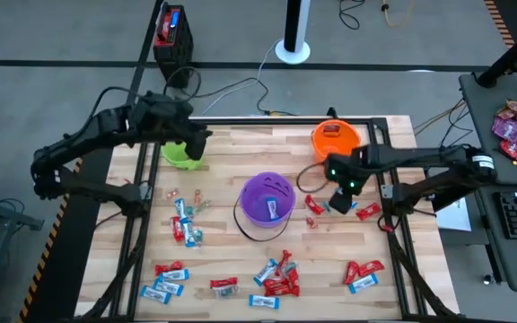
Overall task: Sort candy by brand, put in halloween buckets
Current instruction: Put the green gummy into the orange bucket
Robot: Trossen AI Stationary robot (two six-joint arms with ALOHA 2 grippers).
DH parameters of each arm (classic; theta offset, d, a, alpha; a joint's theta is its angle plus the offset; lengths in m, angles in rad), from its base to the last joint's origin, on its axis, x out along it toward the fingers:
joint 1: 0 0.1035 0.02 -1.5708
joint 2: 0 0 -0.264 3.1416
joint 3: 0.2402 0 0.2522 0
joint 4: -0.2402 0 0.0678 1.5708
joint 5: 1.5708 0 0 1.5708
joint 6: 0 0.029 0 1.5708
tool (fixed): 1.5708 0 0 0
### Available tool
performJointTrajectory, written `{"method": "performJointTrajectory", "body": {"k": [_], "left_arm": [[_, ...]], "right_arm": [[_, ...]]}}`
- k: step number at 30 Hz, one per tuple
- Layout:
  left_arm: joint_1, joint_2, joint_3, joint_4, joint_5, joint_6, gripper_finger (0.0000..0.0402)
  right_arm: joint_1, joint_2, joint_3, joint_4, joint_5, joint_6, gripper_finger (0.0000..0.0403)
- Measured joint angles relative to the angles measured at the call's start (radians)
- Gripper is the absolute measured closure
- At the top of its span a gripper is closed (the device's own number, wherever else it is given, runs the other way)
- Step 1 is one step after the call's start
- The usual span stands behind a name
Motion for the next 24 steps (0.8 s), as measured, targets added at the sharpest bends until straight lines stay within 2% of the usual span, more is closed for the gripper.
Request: {"method": "performJointTrajectory", "body": {"k": [3,6,12,20,24], "left_arm": [[-0.046,0.004,-0.001,0.016,-0.046,-0.015,0.0287],[-0.064,0.017,-0.001,0.015,-0.048,-0.032,0.0287],[-0.091,0.054,-0.001,0.021,-0.05,-0.048,0.0287],[-0.1,0.097,-0.001,0.023,-0.05,-0.032,0.0287],[-0.1,0.112,-0.001,0.025,-0.05,-0.02,0.0287]], "right_arm": [[0.022,-0.01,-0.083,0.058,0.025,-0.19,0.0197],[0.028,0.001,-0.145,0.067,0.062,-0.359,0.0197],[0.024,0.079,-0.121,0.112,0.124,-0.395,0.0197],[0.024,0.223,-0.115,0.125,0.126,-0.406,0.0197],[0.024,0.278,-0.106,0.188,0.128,-0.395,0.0197]]}}
